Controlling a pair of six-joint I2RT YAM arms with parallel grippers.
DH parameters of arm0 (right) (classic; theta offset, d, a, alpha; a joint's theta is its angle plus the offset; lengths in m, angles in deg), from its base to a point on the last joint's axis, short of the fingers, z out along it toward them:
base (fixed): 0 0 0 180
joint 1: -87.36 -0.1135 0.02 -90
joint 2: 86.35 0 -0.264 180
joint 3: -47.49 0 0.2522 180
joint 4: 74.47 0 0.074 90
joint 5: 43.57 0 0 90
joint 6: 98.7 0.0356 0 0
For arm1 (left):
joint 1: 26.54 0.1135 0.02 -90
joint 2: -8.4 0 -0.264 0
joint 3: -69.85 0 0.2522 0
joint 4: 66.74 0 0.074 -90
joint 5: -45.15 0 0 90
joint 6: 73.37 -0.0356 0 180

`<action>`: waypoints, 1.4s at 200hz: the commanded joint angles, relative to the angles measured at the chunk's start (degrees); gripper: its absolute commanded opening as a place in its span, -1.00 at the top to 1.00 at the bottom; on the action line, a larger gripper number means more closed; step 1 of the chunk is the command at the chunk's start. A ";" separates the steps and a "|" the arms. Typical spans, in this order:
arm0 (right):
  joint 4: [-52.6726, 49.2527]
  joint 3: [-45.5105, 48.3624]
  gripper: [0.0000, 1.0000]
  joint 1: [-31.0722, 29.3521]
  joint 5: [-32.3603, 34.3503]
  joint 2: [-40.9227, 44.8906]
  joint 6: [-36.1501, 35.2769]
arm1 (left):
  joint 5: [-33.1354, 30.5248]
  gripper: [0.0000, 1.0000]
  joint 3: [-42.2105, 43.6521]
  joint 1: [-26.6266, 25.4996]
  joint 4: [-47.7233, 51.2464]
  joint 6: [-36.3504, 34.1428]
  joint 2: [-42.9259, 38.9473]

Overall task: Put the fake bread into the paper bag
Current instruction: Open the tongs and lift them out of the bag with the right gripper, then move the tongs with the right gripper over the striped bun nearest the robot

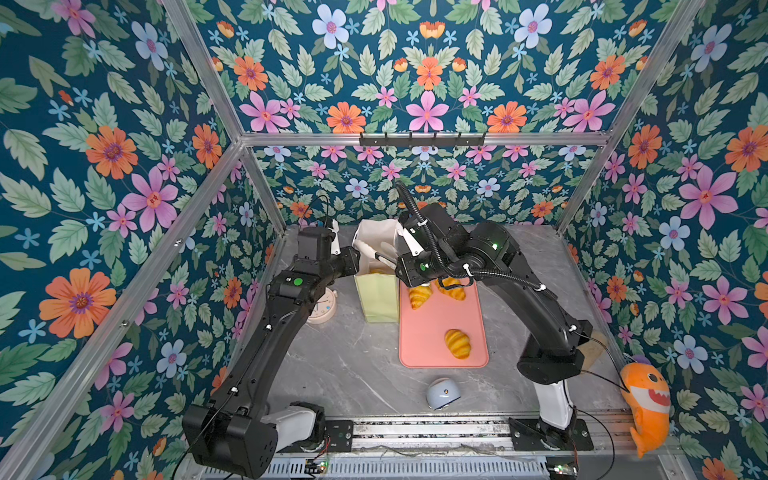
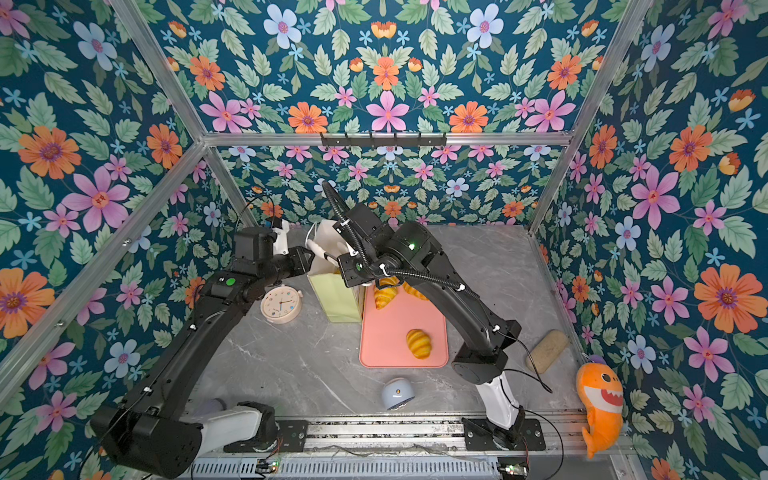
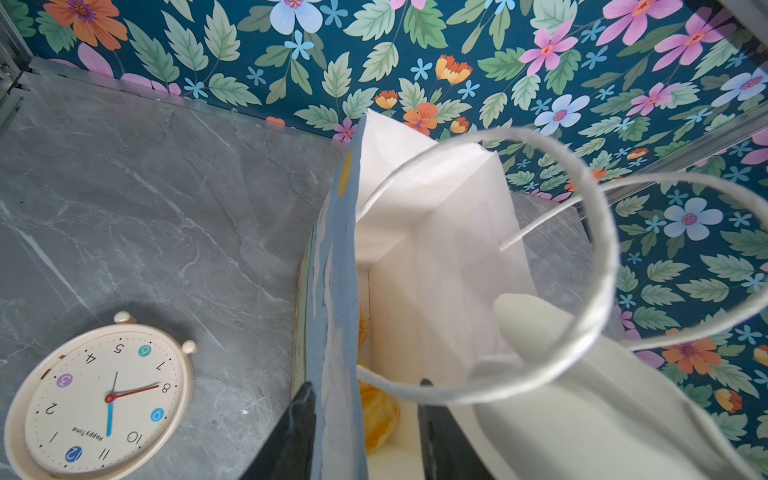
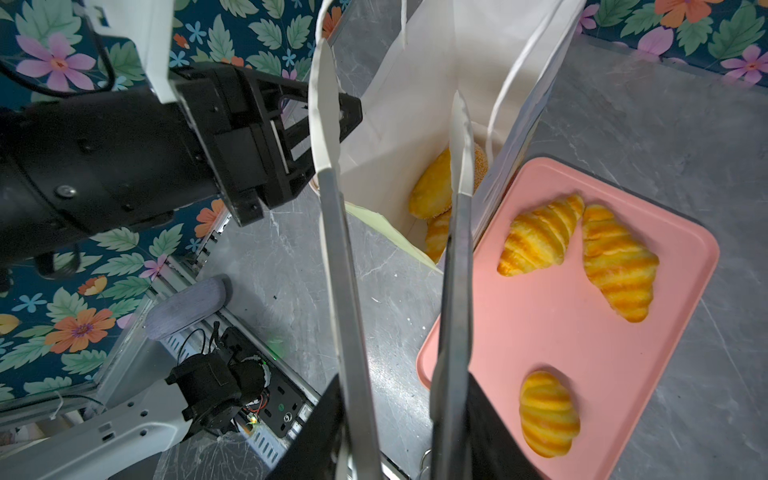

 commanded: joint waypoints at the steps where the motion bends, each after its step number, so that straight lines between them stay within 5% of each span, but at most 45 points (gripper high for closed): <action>1: 0.40 -0.14 0.17 -0.06 0.20 1.71 -0.37 | 0.19 0.16 -0.26 0.04 -0.63 -0.17 -0.40; 120: 2.42 8.22 0.17 -0.06 -5.22 13.45 -3.63 | 0.09 0.16 0.45 0.06 -0.54 -0.26 -1.09; 179: -1.51 14.75 0.17 -0.02 0.04 20.32 -5.55 | 0.54 0.16 0.68 0.11 -0.54 -0.26 -2.39; 226: 1.15 35.77 0.17 0.26 7.76 34.83 -5.15 | -0.82 0.14 1.30 0.10 -0.72 -0.52 -2.86; 280: 1.16 53.62 0.18 3.62 6.54 44.00 0.96 | -2.28 0.12 2.37 0.04 -2.08 -0.46 -3.22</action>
